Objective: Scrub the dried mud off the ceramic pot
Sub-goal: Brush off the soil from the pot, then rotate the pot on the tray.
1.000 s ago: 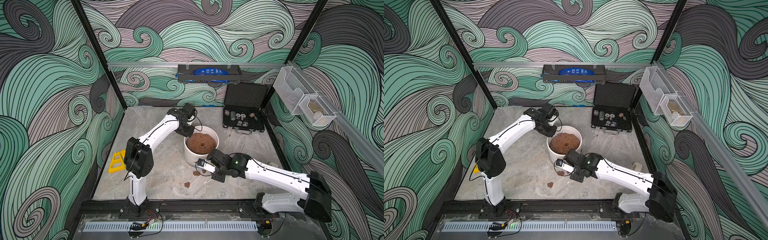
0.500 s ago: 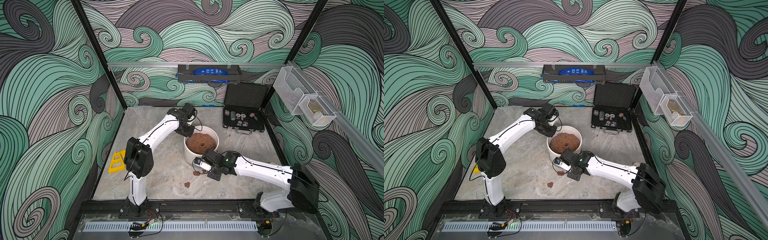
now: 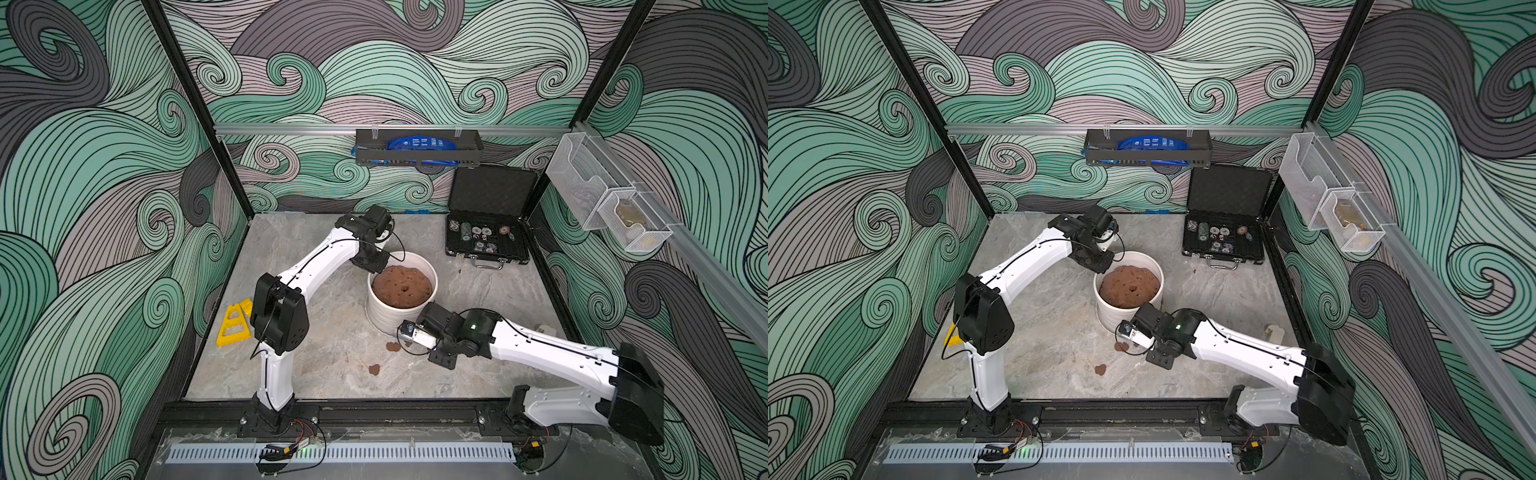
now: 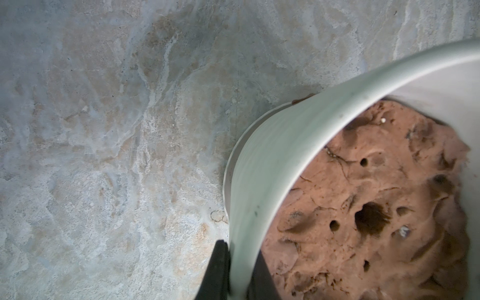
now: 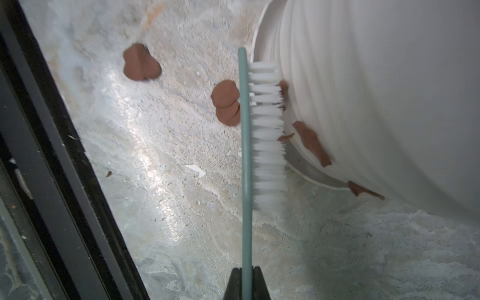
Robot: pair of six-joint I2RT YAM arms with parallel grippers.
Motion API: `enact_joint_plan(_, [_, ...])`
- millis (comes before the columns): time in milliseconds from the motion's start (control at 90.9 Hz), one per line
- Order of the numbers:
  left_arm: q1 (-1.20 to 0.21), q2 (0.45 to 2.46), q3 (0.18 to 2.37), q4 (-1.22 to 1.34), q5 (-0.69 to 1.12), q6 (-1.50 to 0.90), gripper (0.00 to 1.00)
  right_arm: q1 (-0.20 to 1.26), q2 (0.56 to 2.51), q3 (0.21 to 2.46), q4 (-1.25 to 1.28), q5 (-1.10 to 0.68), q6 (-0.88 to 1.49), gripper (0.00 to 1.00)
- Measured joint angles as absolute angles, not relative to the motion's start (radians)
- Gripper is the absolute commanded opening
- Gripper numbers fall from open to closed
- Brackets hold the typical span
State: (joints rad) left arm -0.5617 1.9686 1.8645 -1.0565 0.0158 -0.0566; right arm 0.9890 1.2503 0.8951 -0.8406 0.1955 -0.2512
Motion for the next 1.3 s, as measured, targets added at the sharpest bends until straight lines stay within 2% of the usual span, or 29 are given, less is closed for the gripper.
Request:
enact_joint_plan(385, [-0.527, 1.989, 1.892, -1.050, 0.083, 0.059, 0.04, 0.921, 1.180, 0.910, -0.846, 0.180, -0.319, 0.00])
enact_joint_plan(803, [-0.510, 2.005, 1.909, -1.046, 0.118, 0.130, 0.01, 0.896, 1.276, 0.902, -0.820, 0.224, -0.353, 0.00])
enact_joint_plan(1299, [-0.505, 2.012, 1.916, -1.033, 0.146, 0.149, 0.01, 0.915, 1.263, 0.805, -0.847, 0.286, -0.307, 0.00])
